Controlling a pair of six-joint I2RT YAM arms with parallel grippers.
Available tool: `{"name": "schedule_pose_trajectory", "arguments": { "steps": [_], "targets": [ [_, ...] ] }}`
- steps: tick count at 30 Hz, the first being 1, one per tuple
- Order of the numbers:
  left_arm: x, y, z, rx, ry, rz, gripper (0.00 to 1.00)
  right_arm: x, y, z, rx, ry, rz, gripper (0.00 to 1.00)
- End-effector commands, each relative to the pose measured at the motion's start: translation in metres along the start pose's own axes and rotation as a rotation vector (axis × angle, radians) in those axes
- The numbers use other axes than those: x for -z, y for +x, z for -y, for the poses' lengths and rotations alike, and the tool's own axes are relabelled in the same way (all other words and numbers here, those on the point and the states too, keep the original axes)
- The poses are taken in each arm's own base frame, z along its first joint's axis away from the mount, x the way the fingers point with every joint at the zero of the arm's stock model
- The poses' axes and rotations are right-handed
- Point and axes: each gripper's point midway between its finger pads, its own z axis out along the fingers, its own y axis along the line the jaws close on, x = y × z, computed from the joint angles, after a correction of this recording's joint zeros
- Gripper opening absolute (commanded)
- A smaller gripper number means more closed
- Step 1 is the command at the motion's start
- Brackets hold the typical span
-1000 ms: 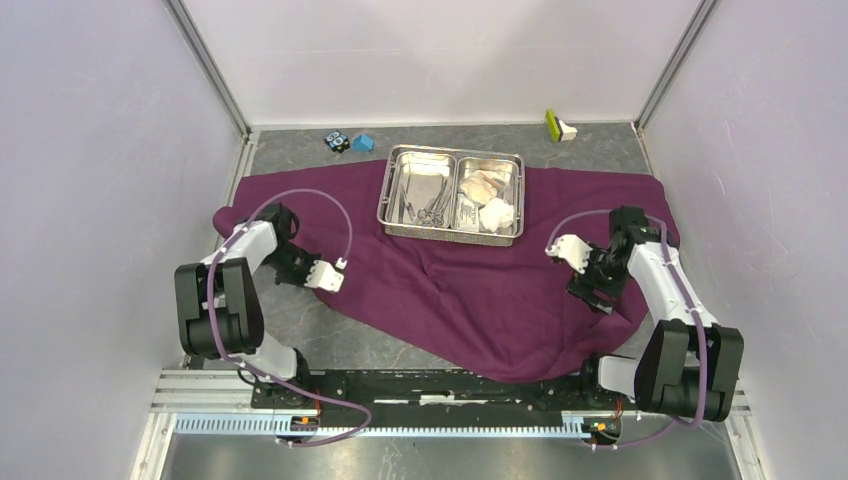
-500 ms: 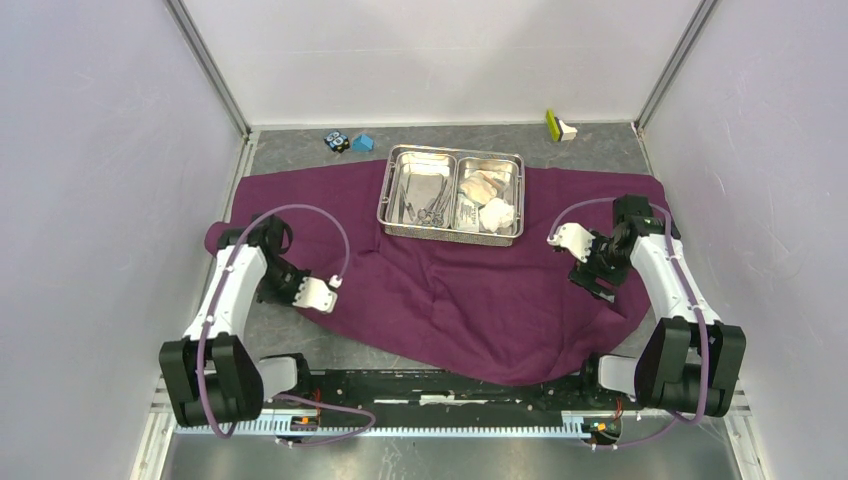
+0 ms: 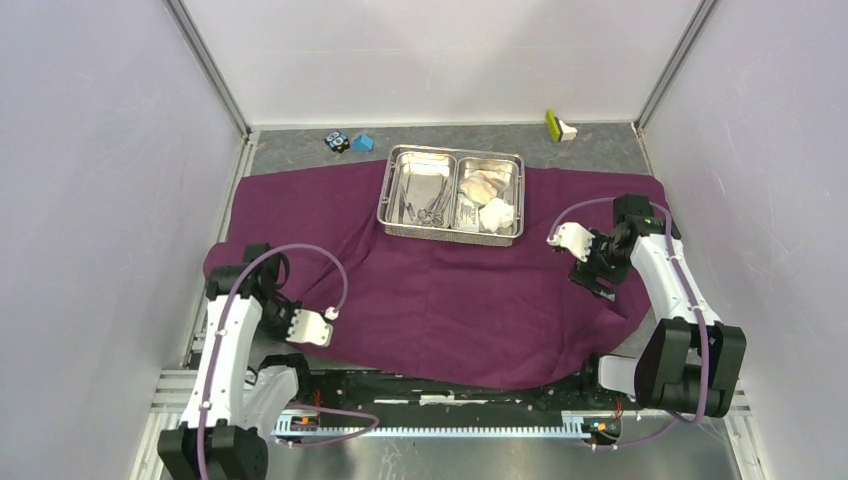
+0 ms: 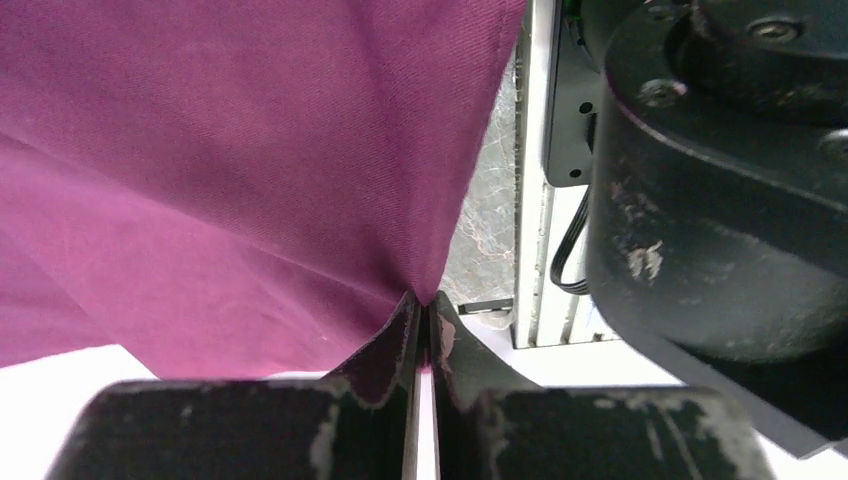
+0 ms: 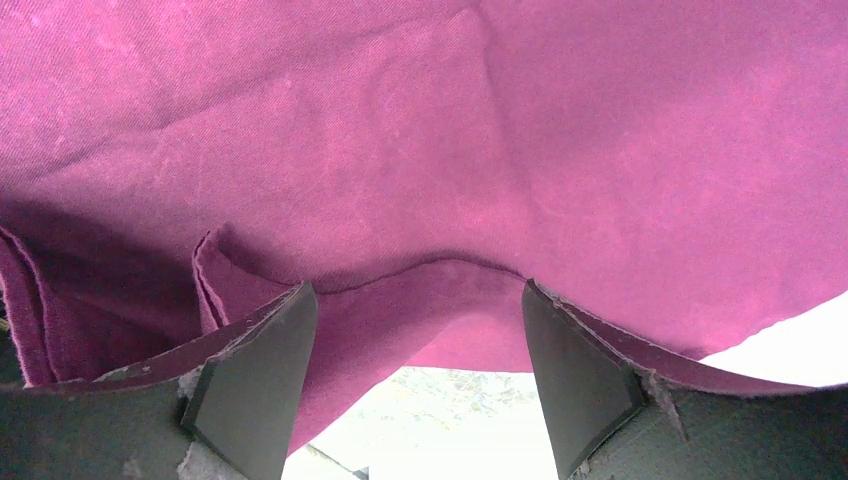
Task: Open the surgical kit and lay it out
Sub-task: Open the surgical kit at the center of the board.
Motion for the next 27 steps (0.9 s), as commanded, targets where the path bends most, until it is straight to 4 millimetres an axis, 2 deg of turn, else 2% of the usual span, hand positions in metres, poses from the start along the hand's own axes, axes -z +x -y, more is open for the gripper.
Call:
{"name": "schedule_pose_trajectory", "arguments": {
  "steps": [1,5,9,12,15,19,21,27],
  "targets": [
    [-0.001,0.002,0.043,0.064,0.112,-0.043,0.18,0.008,-0.009,0.01,0.074,0.045,0.038,0.82],
    [0.002,0.001,0.041,0.056,0.074,-0.039,0.28,0.008,-0.007,0.011,0.08,0.056,0.028,0.82],
    [0.012,0.001,0.032,0.031,0.034,-0.036,0.44,0.012,-0.01,0.018,0.07,0.084,0.033,0.83],
    [0.026,-0.002,0.008,0.023,-0.059,-0.003,0.56,0.018,-0.02,0.025,0.051,0.103,0.077,0.85],
    [0.045,-0.011,-0.03,0.093,-0.165,0.084,0.64,0.029,-0.038,0.035,0.029,0.13,0.152,0.87],
    [0.063,-0.03,-0.083,0.271,-0.219,0.266,0.71,0.044,-0.06,0.054,-0.034,0.201,0.256,0.92],
    [0.067,-0.035,-0.114,0.371,-0.259,0.34,0.75,0.05,-0.071,0.066,-0.077,0.247,0.307,0.93],
    [0.082,-0.037,-0.228,0.718,-0.49,0.572,0.82,0.061,-0.113,0.107,-0.237,0.359,0.488,0.96]
  ]
}}
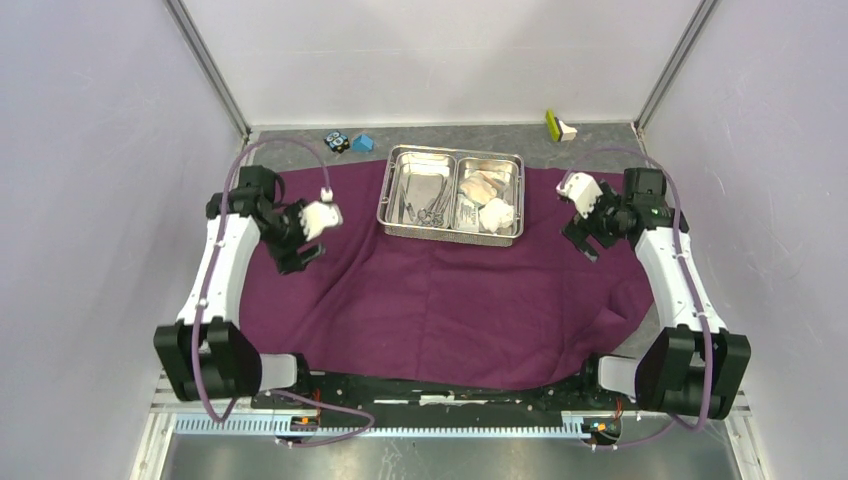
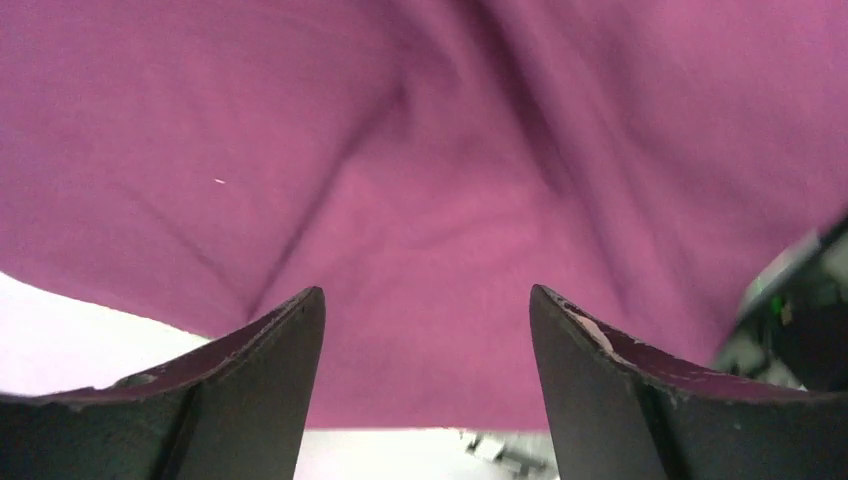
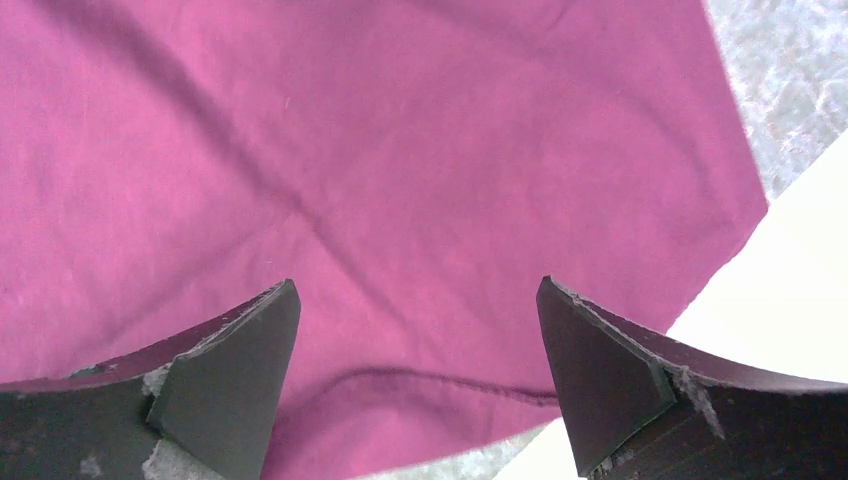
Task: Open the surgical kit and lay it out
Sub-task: Open the surgical kit at the center of the board.
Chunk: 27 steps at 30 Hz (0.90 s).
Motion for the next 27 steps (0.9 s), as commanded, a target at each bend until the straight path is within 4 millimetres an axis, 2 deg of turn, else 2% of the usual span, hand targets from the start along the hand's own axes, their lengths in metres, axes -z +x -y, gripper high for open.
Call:
{"name": "schedule_pose_trajectory", "arguments": {
  "steps": [1,4,7,11,14,17,20,23,27],
  "targets": [
    [-0.004,-0.06,-0.087,0.36,-0.238,0.304,0.83,-0.003,-0.064,0.043,-0.136,0.132,0.228,0.96],
    [-0.016,-0.076,-0.136,0.539,-0.319,0.41,0.86,-0.019,-0.091,0.053,-0.227,0.141,0.319,0.97],
    [-0.037,-0.08,-0.171,0.684,-0.339,0.448,0.88,-0.041,-0.117,0.055,-0.296,0.117,0.378,0.97],
    [-0.068,-0.073,-0.207,0.816,-0.345,0.413,0.89,-0.073,-0.151,0.054,-0.362,0.091,0.422,0.97],
    [-0.091,-0.062,-0.23,0.858,-0.378,0.36,0.9,-0.093,-0.165,0.054,-0.376,0.091,0.424,0.97],
    [-0.107,-0.05,-0.246,0.885,-0.409,0.305,0.9,-0.101,-0.161,0.068,-0.413,0.169,0.415,0.97],
    [-0.121,-0.043,-0.253,0.906,-0.41,0.272,0.9,-0.105,-0.145,0.087,-0.418,0.286,0.348,0.97],
    [-0.137,-0.036,-0.258,0.922,-0.401,0.236,0.9,-0.109,-0.124,0.102,-0.403,0.366,0.259,0.97],
    [-0.152,-0.023,-0.261,0.897,-0.398,0.16,0.91,-0.112,-0.087,0.11,-0.416,0.395,0.168,0.97]
  ]
}}
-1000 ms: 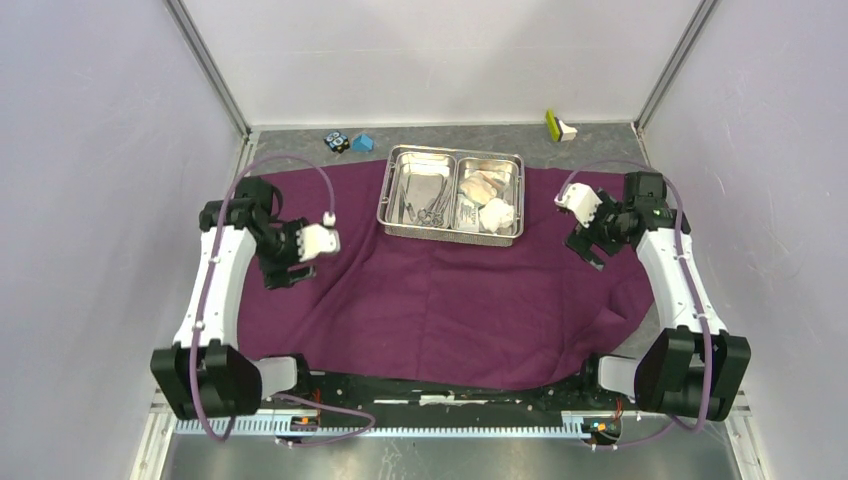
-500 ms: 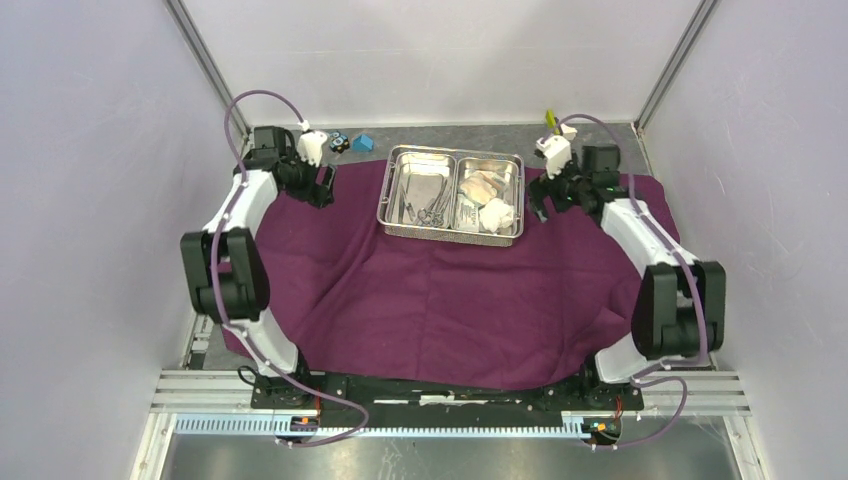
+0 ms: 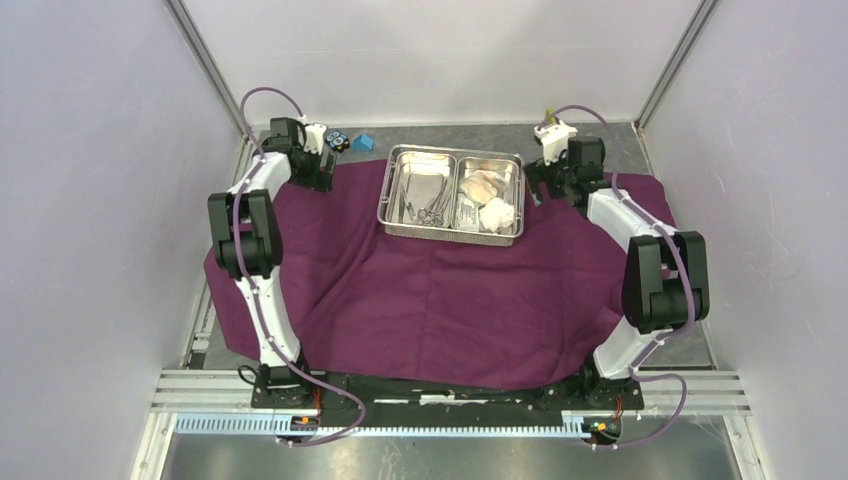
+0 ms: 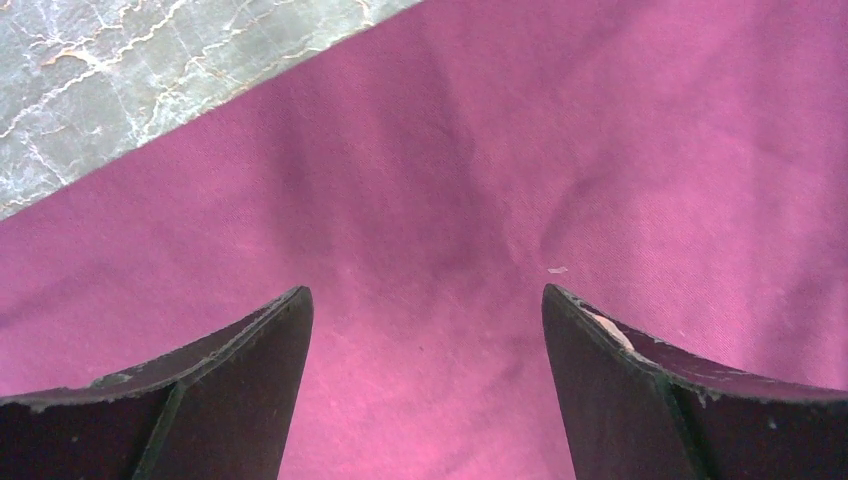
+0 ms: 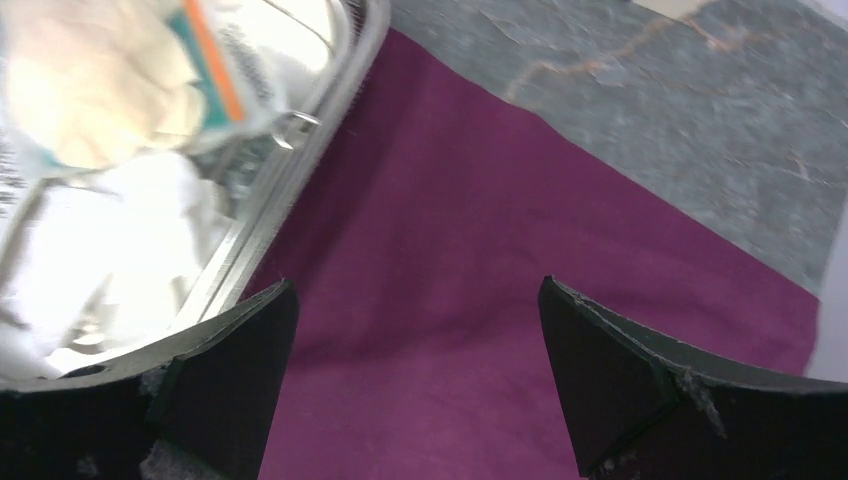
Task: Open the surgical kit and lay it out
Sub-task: Open the surgical kit at the center of the board.
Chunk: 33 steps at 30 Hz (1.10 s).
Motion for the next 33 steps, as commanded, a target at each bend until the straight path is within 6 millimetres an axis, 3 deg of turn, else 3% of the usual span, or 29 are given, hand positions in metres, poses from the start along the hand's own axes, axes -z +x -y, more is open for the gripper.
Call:
{"name": "schedule_pose_trajectory", "arguments": {
  "steps": [1,6,12,27,33],
  "targets": [
    [-0.007,-0.007,-0.016,-0.011,-0.061,-0.016,0.91,0.004,0.013,0.049,0.01,0.146,-0.044,0.97],
    [-0.018,0.002,-0.028,-0.078,-0.101,-0.065,0.91,0.012,0.068,0.086,-0.003,0.213,-0.197,0.96],
    [-0.026,0.011,-0.038,-0.127,-0.132,-0.106,0.91,0.016,0.122,0.105,0.043,0.266,-0.354,0.96],
    [-0.025,0.022,-0.049,-0.194,-0.201,-0.121,0.91,-0.004,0.176,0.142,0.153,0.299,-0.588,0.92],
    [-0.028,0.027,-0.065,-0.254,-0.274,-0.151,0.9,-0.002,0.191,0.151,0.222,0.319,-0.651,0.91]
  ]
}}
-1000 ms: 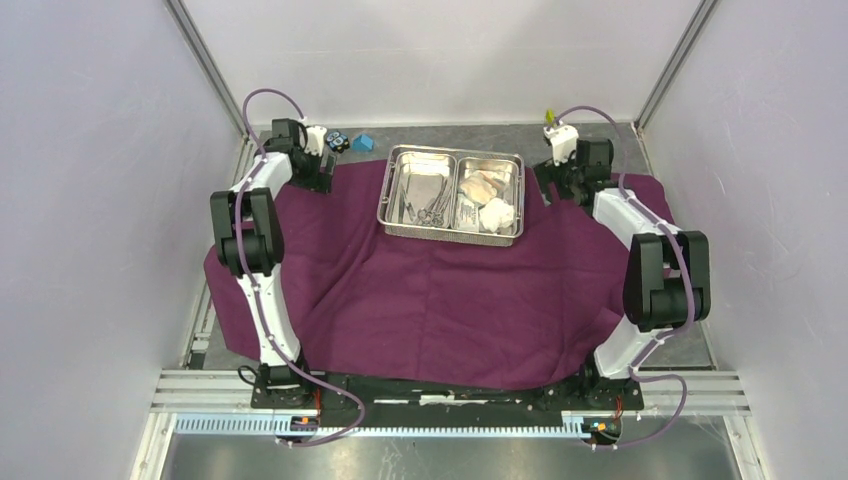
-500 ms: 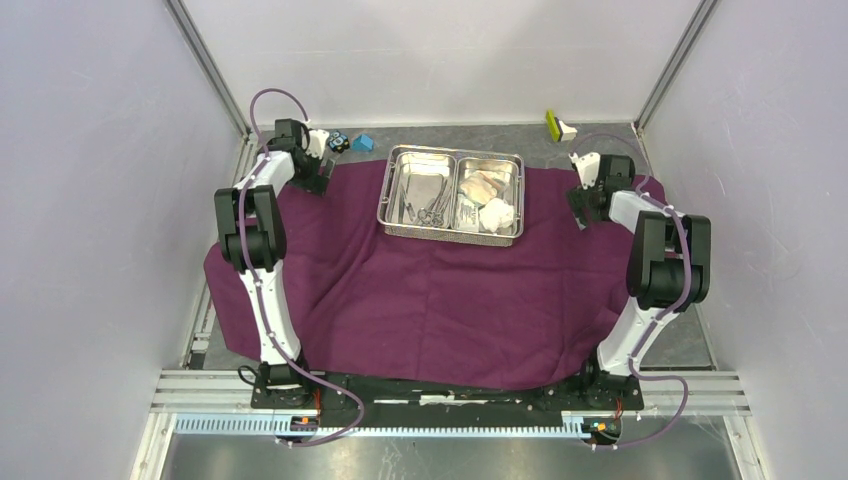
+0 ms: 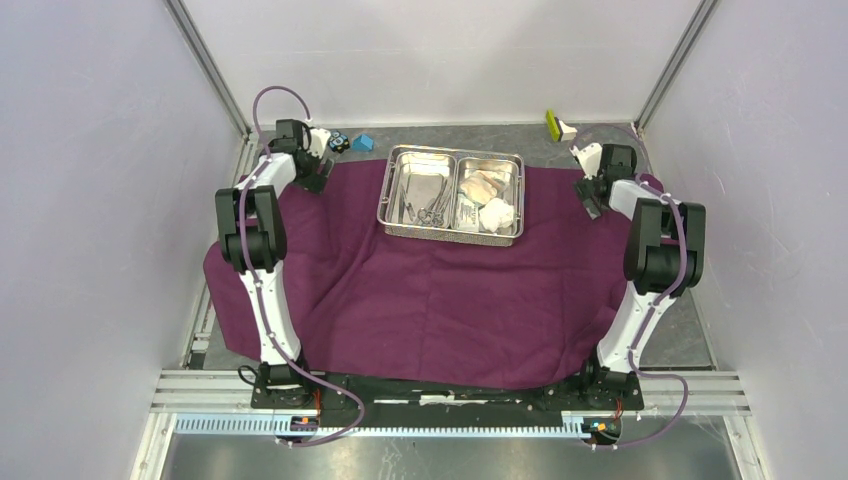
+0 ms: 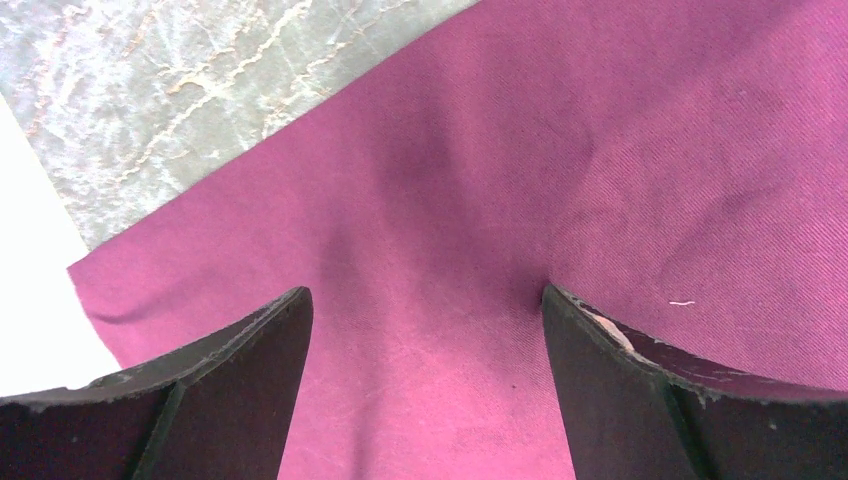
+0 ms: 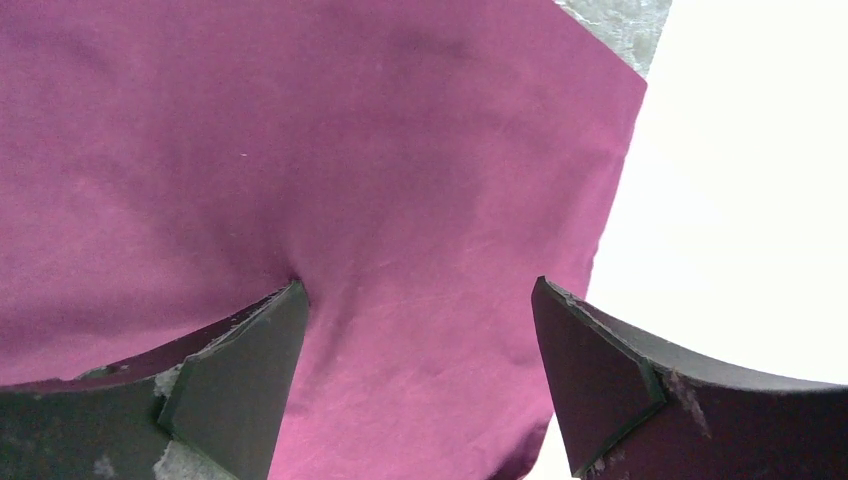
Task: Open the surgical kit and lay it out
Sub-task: Open the surgical kit at the center of the board.
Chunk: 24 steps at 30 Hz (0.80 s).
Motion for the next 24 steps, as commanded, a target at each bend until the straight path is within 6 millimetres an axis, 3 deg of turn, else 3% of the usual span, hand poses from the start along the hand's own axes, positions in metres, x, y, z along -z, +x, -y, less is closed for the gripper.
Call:
{"name": "schedule_pose_trajectory", "arguments": {
  "steps": [1,13,18,24],
  "targets": [
    [-0.01,0.021,-0.021,-0.107,-0.104,-0.077,0.9,-0.019,0.049,-0.01,0.099,-0.011,-0.169,0.91],
    [-0.031,0.028,-0.043,-0.217,-0.199,-0.142,0.9,-0.035,0.051,-0.002,0.146,0.018,-0.203,0.9],
    [-0.039,0.029,-0.052,-0.249,-0.233,-0.163,0.9,-0.042,0.044,0.004,0.146,0.028,-0.201,0.9],
    [-0.032,0.033,-0.056,-0.234,-0.236,-0.165,0.91,-0.044,0.028,0.013,0.136,0.026,-0.17,0.9]
  ]
}}
